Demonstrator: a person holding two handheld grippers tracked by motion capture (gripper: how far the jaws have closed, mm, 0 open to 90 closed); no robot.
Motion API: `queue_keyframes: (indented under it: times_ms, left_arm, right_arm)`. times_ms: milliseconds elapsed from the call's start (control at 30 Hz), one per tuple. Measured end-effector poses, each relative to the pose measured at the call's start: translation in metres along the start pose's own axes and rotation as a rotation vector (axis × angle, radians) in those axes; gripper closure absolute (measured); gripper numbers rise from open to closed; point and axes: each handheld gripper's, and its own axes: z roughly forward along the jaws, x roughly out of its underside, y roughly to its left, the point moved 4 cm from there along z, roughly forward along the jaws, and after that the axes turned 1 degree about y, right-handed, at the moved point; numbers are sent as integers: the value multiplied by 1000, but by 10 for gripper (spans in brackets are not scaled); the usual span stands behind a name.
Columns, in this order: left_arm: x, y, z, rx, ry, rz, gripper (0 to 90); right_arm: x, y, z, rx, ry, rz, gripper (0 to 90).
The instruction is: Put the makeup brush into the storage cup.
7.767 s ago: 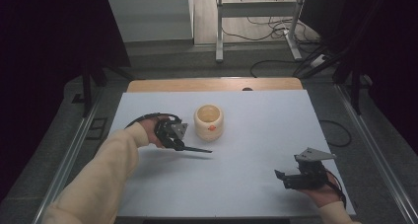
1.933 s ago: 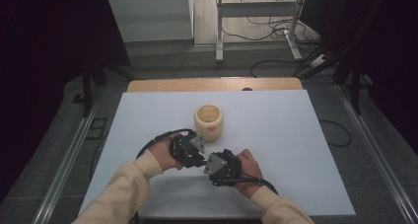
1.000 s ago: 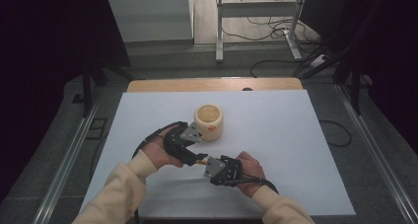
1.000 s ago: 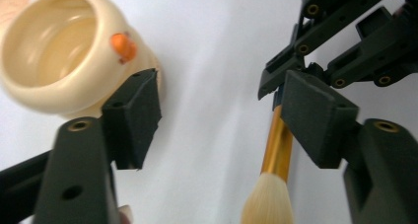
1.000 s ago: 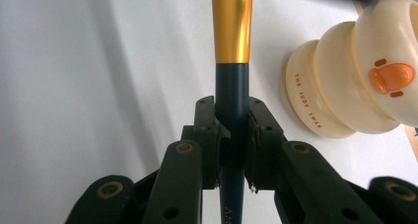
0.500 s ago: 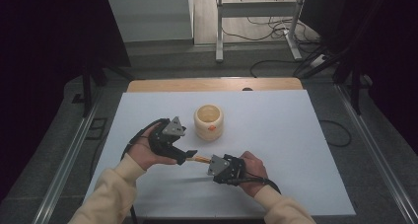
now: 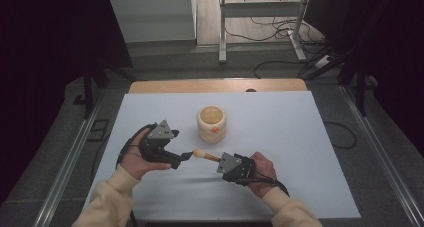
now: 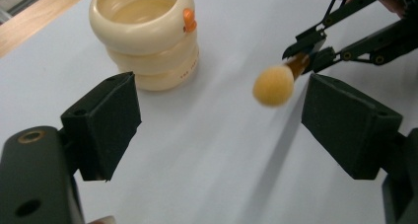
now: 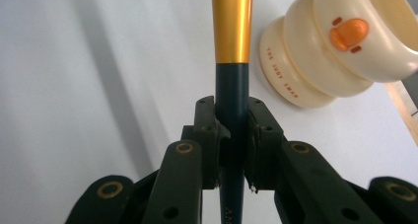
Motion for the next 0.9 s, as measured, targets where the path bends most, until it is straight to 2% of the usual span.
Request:
queue_keyframes:
  times_ms: [267, 500, 633, 900]
  left_arm:
    - [14, 4, -3, -15, 1, -28, 158]
    - [20, 4, -2, -18, -3, -40, 158]
    - [25, 3, -1, -15, -1, -47, 158]
    - [40, 4, 2, -17, 20, -73, 159]
  right_arm:
    - [4, -5, -2, 9, 0, 23, 780]
    - [5, -6, -4, 13, -3, 28, 780]
    - [7, -8, -6, 20, -14, 50, 781]
    - [13, -14, -14, -1, -49, 142, 781]
